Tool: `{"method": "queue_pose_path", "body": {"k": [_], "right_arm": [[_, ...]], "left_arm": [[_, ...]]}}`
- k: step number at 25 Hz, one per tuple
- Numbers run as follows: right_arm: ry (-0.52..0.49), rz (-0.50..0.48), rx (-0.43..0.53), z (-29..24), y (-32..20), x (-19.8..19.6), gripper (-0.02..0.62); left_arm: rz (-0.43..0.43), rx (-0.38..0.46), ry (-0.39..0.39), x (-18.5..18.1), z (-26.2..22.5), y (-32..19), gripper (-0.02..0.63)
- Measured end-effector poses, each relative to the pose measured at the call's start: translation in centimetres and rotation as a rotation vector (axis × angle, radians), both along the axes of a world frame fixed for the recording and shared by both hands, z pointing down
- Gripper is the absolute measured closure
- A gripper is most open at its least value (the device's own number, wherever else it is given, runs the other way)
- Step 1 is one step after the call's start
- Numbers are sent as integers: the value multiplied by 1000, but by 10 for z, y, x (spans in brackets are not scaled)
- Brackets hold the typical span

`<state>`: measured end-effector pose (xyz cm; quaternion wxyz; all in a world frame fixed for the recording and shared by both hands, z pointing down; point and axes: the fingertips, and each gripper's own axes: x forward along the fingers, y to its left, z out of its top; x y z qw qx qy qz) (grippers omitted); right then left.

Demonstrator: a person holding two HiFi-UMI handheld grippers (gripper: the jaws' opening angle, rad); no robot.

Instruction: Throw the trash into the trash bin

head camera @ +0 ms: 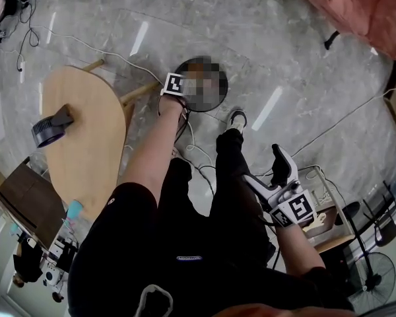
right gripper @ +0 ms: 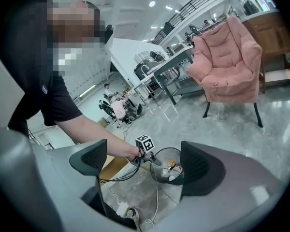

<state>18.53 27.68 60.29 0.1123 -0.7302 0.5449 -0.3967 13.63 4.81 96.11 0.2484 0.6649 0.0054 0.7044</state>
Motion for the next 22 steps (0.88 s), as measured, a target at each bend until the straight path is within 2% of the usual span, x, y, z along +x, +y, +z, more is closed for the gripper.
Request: {"method": "queue_pose_path", "body": {"k": [6,11,15,19,22], "right_arm": [[19,-16,12,-10,-24,-4,92],[44,-60,29,-22,-54,-14,92],[74,-105,47,-47,-76,-30,92],[118,-144,60,-73,-103,-46,92],[143,-158,65,-92,-121,-58,92]], "left_arm": [[104,52,124,-9,-32,-9,230],[68,41,308,-16,-87,-3,230],[58,64,435,-32,-150,5,230],[31,17,600,-42,-227,17,230],[45,31,700,-59,-292,19,230]]}}
